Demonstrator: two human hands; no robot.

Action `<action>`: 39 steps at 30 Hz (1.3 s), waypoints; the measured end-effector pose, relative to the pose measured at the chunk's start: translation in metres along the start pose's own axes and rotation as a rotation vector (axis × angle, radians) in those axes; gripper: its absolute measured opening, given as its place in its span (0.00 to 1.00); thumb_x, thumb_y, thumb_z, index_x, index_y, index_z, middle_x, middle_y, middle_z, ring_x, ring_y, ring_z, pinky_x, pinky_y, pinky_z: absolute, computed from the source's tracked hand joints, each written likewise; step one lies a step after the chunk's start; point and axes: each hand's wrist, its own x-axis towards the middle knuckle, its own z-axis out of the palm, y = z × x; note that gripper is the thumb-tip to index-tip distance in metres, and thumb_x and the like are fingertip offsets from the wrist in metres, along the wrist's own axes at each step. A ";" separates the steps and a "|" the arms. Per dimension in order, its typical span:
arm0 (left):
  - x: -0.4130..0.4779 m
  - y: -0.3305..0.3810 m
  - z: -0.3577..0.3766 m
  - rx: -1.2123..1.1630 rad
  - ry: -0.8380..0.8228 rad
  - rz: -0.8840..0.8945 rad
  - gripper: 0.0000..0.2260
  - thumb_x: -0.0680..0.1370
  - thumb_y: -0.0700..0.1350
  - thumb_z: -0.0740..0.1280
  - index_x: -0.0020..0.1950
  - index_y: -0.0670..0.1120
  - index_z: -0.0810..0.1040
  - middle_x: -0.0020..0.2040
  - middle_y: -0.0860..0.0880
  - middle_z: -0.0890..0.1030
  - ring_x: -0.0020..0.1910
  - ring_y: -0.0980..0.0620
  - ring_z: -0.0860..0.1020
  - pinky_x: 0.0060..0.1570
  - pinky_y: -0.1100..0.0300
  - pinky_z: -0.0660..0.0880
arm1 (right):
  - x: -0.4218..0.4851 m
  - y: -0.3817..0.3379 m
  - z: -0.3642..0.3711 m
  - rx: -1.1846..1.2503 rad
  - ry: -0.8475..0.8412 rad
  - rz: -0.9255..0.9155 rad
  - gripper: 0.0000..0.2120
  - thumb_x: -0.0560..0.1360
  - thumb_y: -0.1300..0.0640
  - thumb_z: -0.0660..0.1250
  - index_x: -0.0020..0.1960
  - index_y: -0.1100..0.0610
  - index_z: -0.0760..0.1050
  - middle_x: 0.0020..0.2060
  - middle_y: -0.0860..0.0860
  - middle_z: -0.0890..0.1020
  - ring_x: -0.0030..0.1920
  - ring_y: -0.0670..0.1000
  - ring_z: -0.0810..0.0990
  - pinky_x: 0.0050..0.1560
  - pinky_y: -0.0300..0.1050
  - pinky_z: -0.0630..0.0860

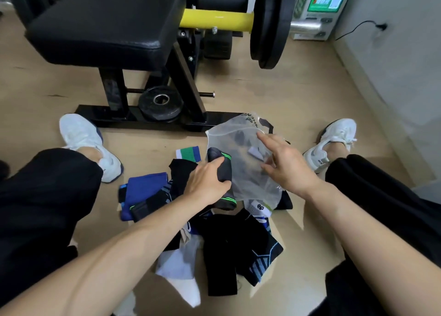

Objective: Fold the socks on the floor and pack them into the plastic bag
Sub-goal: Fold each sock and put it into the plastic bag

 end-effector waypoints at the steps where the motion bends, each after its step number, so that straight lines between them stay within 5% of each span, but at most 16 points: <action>1: -0.002 0.004 0.001 -0.042 0.024 0.036 0.32 0.76 0.53 0.71 0.78 0.55 0.65 0.68 0.45 0.73 0.68 0.42 0.71 0.63 0.52 0.69 | 0.000 -0.002 -0.002 -0.029 -0.005 -0.008 0.39 0.73 0.64 0.70 0.79 0.49 0.58 0.70 0.43 0.68 0.42 0.48 0.79 0.53 0.50 0.77; 7: 0.012 0.032 0.008 -0.269 -0.003 0.133 0.37 0.73 0.53 0.73 0.80 0.58 0.61 0.64 0.49 0.71 0.66 0.45 0.72 0.60 0.55 0.71 | 0.003 -0.005 -0.015 0.021 0.004 -0.040 0.40 0.73 0.65 0.71 0.79 0.50 0.59 0.67 0.43 0.70 0.39 0.40 0.75 0.51 0.43 0.75; 10: 0.032 0.046 0.013 -0.282 0.011 0.147 0.40 0.74 0.50 0.74 0.81 0.57 0.58 0.66 0.48 0.68 0.67 0.45 0.72 0.62 0.54 0.71 | 0.003 -0.001 -0.017 0.068 0.003 -0.037 0.38 0.73 0.66 0.71 0.79 0.51 0.61 0.65 0.45 0.72 0.45 0.41 0.72 0.55 0.41 0.74; 14: 0.056 0.053 0.028 -0.010 -0.024 0.212 0.39 0.76 0.44 0.73 0.82 0.54 0.54 0.67 0.44 0.64 0.64 0.40 0.72 0.58 0.51 0.73 | 0.003 0.001 -0.021 0.120 0.033 -0.009 0.37 0.73 0.67 0.71 0.79 0.52 0.61 0.63 0.47 0.73 0.43 0.44 0.75 0.51 0.40 0.76; 19: 0.090 0.048 0.050 0.405 -0.043 0.322 0.41 0.75 0.39 0.71 0.81 0.52 0.52 0.68 0.41 0.62 0.60 0.39 0.73 0.43 0.50 0.73 | 0.004 0.002 -0.027 0.174 0.063 -0.009 0.35 0.73 0.69 0.69 0.78 0.55 0.63 0.65 0.47 0.73 0.41 0.35 0.74 0.46 0.27 0.69; 23: 0.118 0.051 0.065 0.596 -0.054 0.296 0.40 0.78 0.42 0.68 0.83 0.52 0.46 0.77 0.41 0.55 0.71 0.40 0.67 0.54 0.49 0.75 | 0.002 0.004 -0.031 0.197 0.076 -0.013 0.34 0.74 0.69 0.67 0.78 0.55 0.63 0.65 0.46 0.73 0.42 0.36 0.73 0.46 0.27 0.69; 28: 0.144 0.043 0.087 0.601 -0.249 0.286 0.41 0.78 0.65 0.62 0.82 0.59 0.39 0.81 0.43 0.32 0.79 0.35 0.51 0.71 0.41 0.63 | 0.003 0.009 -0.036 0.178 0.091 -0.011 0.34 0.75 0.68 0.68 0.78 0.55 0.63 0.66 0.45 0.73 0.41 0.39 0.73 0.46 0.29 0.71; 35: 0.131 0.035 0.094 0.410 -0.260 0.263 0.32 0.80 0.67 0.54 0.81 0.56 0.54 0.82 0.49 0.54 0.76 0.39 0.60 0.68 0.42 0.66 | 0.002 0.015 -0.028 0.134 0.033 -0.014 0.35 0.73 0.69 0.69 0.77 0.55 0.64 0.64 0.48 0.74 0.43 0.34 0.73 0.48 0.27 0.69; 39: 0.088 0.033 0.068 0.105 -0.125 0.300 0.19 0.81 0.60 0.58 0.68 0.54 0.74 0.66 0.48 0.76 0.67 0.41 0.73 0.57 0.47 0.74 | 0.002 0.009 -0.018 0.120 -0.011 -0.022 0.34 0.73 0.68 0.70 0.76 0.54 0.66 0.64 0.47 0.73 0.42 0.34 0.73 0.49 0.26 0.68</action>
